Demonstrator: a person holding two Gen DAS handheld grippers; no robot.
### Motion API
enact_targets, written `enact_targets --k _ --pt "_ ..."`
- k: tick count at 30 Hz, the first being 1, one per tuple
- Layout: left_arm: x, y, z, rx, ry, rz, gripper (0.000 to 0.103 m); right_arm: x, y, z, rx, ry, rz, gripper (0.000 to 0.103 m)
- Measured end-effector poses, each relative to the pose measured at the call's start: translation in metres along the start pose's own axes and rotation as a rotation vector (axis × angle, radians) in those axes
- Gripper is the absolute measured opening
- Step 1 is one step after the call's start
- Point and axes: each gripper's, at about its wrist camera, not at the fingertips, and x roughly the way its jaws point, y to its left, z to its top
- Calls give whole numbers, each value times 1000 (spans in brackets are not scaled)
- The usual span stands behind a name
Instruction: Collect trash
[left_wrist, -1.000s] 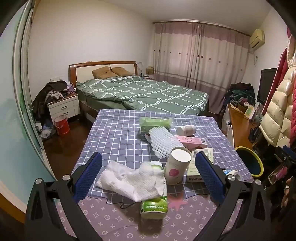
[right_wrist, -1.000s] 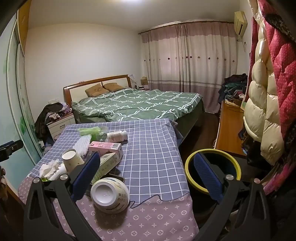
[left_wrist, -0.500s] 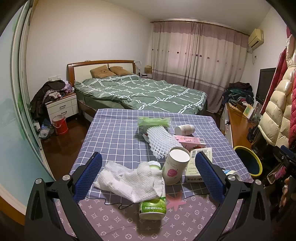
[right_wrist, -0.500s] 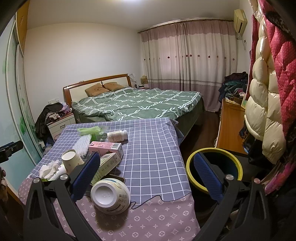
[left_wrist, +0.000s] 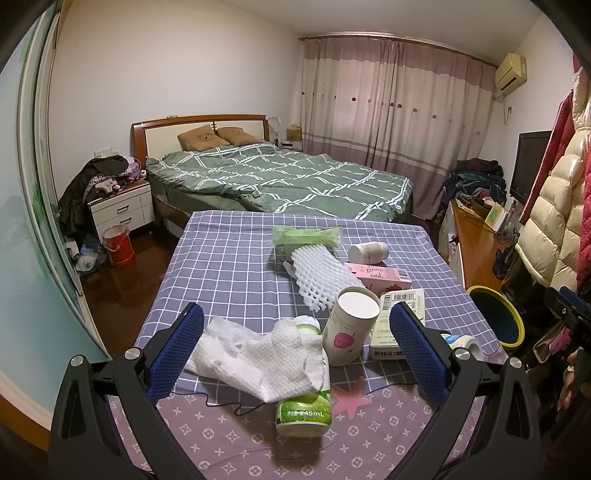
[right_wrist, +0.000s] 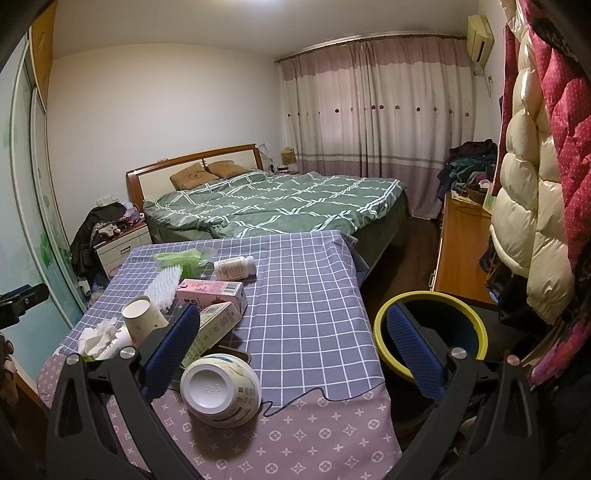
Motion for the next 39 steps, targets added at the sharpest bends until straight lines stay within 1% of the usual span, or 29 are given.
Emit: enact_targets --k 17,39 --pt "10 0 -6 -6 14 2 99 3 -3 -2 10 5 -3 97" --pt "12 1 -7 -9 19 2 99 5 -5 -2 13 9 -5 97"
